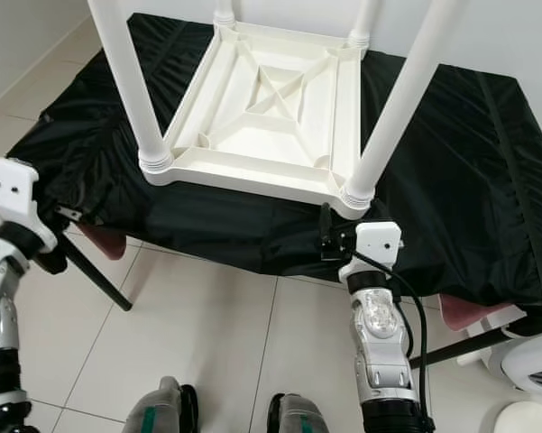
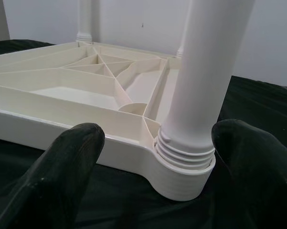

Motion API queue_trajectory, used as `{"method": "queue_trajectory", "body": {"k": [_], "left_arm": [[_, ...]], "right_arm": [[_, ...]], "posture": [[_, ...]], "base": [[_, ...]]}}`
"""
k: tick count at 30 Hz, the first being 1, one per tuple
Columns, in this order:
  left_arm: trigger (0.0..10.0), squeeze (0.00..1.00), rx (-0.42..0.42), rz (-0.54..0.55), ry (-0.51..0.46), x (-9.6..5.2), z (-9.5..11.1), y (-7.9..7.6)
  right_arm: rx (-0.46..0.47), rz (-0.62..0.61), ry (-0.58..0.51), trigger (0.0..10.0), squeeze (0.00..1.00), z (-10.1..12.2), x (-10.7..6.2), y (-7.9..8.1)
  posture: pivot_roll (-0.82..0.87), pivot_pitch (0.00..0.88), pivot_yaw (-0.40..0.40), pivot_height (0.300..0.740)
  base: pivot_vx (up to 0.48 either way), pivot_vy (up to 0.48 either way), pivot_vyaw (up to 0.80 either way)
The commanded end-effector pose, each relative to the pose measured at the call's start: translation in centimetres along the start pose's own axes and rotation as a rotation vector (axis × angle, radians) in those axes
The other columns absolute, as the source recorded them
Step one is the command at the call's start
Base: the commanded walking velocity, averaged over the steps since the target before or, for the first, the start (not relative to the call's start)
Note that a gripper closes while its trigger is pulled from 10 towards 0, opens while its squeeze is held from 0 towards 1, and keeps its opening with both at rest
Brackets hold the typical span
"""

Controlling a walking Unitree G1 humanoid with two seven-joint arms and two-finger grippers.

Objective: Building children table

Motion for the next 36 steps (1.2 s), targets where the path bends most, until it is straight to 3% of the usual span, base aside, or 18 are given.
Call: {"method": "queue_trajectory", "body": {"k": [1,2,3,4,5,8,11,12,13,17,19,20,23,24,26,28,33,36], "left_arm": [[10.0,0.00,-0.003,0.373,0.037,-0.7,0.0,2.8],[10.0,0.00,0.031,0.489,0.030,-1.4,0.4,4.2],[10.0,0.00,0.031,0.489,0.030,-1.4,0.4,4.2],[10.0,0.00,0.070,0.586,0.037,-2.4,0.6,5.6],[10.0,0.00,0.070,0.586,0.037,-2.4,0.6,5.6],[10.0,0.00,0.127,0.677,0.096,-4.7,0.0,7.0],[10.0,0.00,0.140,0.701,0.112,-5.3,-0.3,7.2],[10.0,0.00,0.100,0.800,0.174,-7.8,-1.8,7.3],[10.0,0.00,0.084,0.830,0.199,-8.8,-2.4,7.1],[10.0,0.00,0.075,0.848,0.215,-9.4,-2.8,7.0],[10.0,0.00,0.060,0.908,0.286,-11.3,-4.2,5.5],[10.0,0.00,0.060,0.908,0.286,-11.3,-4.2,5.5],[10.0,0.00,-0.070,0.934,0.467,-14.0,-8.2,1.7],[10.0,0.00,-0.070,0.934,0.467,-14.0,-8.2,1.7],[10.0,0.00,-0.123,0.870,0.564,-14.4,-9.8,-1.1],[10.0,0.00,-0.166,0.828,0.581,-14.3,-10.4,-2.2],[10.0,0.00,-0.143,0.699,0.560,-13.7,-10.6,-3.9],[10.0,0.00,-0.103,0.574,0.476,-12.0,-9.3,-5.1]], "right_arm": [[0.000,-0.008,0.013,10.0,0.00,-0.4,-0.1,-0.3],[-0.003,-0.003,0.011,10.0,0.00,-0.2,0.1,-0.4],[-0.003,-0.003,0.011,10.0,0.00,-0.2,0.1,-0.4],[-0.004,-0.002,0.008,10.0,0.00,-0.1,0.2,-0.5],[-0.004,-0.002,0.008,10.0,0.00,-0.1,0.2,-0.5],[-0.007,0.005,0.006,10.0,0.00,-0.1,0.2,-0.5],[-0.007,0.007,0.006,10.0,0.00,-0.1,0.1,-0.5],[-0.004,0.000,0.005,10.0,0.00,-0.1,0.0,-0.5],[-0.003,-0.004,0.005,10.0,0.00,-0.1,0.0,-0.5],[-0.002,-0.007,0.005,10.0,0.00,-0.1,-0.1,-0.5],[0.001,-0.005,0.011,10.0,0.00,-0.3,-0.3,-0.3],[0.001,-0.005,0.011,10.0,0.00,-0.3,-0.3,-0.3],[0.010,-0.009,0.013,10.0,0.00,-0.4,-0.4,-0.2],[0.010,-0.009,0.013,10.0,0.00,-0.4,-0.4,-0.2],[0.012,-0.010,0.013,10.0,0.00,-0.5,-0.4,-0.1],[0.012,-0.010,0.013,10.0,0.00,-0.5,-0.4,0.0],[0.013,-0.008,0.012,10.0,0.00,-0.6,-0.3,0.0],[0.013,-0.009,0.010,10.0,0.00,-0.5,-0.3,0.0]], "posture": [[0.05,0.101,-0.018,0.740],[0.04,0.100,-0.021,0.740],[0.04,0.100,-0.021,0.740],[0.05,0.099,-0.025,0.740],[0.05,0.099,-0.025,0.740],[0.04,0.098,-0.014,0.740],[0.04,0.099,-0.012,0.740],[0.04,0.102,-0.007,0.740],[0.04,0.102,-0.007,0.740],[0.04,0.102,-0.007,0.740],[0.04,0.105,0.003,0.740],[0.04,0.105,0.003,0.740],[0.04,0.101,0.007,0.740],[0.04,0.101,0.007,0.740],[0.04,0.096,0.010,0.740],[0.04,0.092,0.012,0.740],[0.04,0.083,0.012,0.740],[0.04,0.078,0.011,0.740]], "base": [[0.000,0.000,0.00],[0.000,0.000,0.00],[0.000,0.000,0.00],[0.000,0.000,0.00],[0.000,0.000,0.00],[0.000,0.000,0.00],[0.000,0.000,0.00],[0.000,0.000,0.00],[0.000,0.000,0.00],[0.000,0.000,0.00],[0.000,0.000,0.00],[0.000,0.000,0.00],[0.000,0.000,0.00],[0.000,0.000,0.00],[0.000,0.000,0.00],[0.000,0.000,0.00],[0.000,0.000,0.00],[0.000,0.000,0.00]]}}
Point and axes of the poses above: a point about 5 cm out from each wrist's last joint towards the gripper, its own x axis pointing out of the wrist towards the gripper, its own z axis along the axis of the wrist's last joint, y = z × x, the point moved 2 cm from there along x, pointing out of the wrist towards the gripper, and after that the axes turned 7 degrees about x, right-handed, at the moved point
